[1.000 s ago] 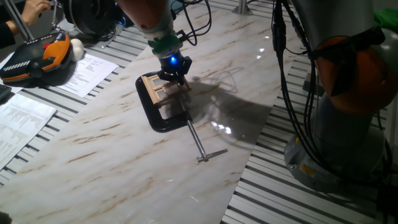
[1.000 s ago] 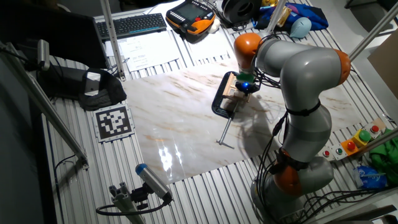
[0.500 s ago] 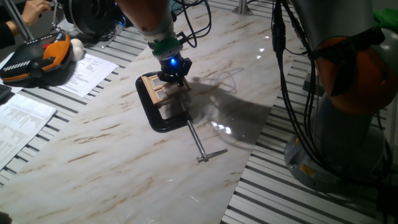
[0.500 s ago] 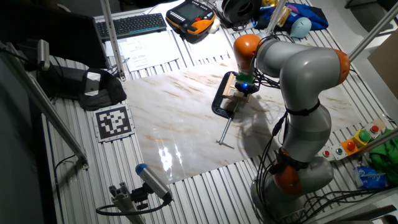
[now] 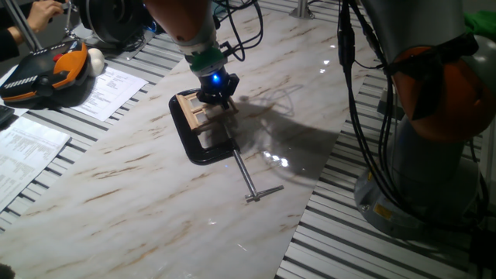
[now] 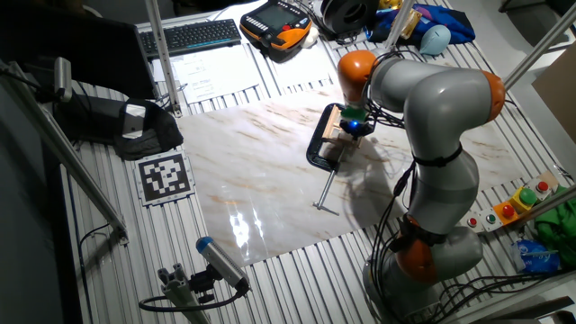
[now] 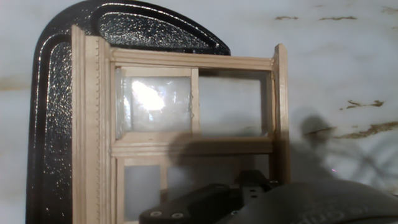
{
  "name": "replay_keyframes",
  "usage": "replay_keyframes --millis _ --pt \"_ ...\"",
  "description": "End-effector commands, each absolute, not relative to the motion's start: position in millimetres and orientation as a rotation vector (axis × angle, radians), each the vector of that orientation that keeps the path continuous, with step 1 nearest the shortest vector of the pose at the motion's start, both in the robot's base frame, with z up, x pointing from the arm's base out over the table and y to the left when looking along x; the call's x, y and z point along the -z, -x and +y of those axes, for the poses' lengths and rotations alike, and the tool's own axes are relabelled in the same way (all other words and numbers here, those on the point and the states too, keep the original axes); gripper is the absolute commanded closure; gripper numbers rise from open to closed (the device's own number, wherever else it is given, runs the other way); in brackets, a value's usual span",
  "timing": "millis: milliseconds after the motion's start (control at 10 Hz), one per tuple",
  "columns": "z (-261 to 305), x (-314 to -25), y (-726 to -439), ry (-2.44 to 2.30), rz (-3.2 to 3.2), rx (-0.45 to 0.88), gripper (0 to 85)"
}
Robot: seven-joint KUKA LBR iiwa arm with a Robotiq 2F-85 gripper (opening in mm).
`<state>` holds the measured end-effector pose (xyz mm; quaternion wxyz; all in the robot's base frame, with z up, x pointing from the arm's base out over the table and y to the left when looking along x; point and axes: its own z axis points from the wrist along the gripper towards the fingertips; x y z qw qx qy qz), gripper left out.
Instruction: Open a sliding window
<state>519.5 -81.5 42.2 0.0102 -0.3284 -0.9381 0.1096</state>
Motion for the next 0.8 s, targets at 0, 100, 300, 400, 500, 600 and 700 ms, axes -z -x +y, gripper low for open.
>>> replay_keyframes --millis 0,100,300,400,500,600,700 --pt "-81.1 -42.1 -519.7 1.025 -2.930 -0.341 85.0" --pt "-80.5 -42.6 -520.4 1.023 -2.930 -0.341 85.0" --pt "-78.0 -42.6 -521.5 1.019 -2.933 -0.343 85.0" --pt "-76.3 -42.6 -522.4 1.019 -2.933 -0.343 85.0" --pt "-74.8 -42.7 -523.1 1.016 -2.934 -0.343 85.0" --pt "-73.4 -43.1 -524.2 1.016 -2.934 -0.341 85.0" --pt "-71.8 -43.6 -525.4 1.016 -2.934 -0.338 85.0"
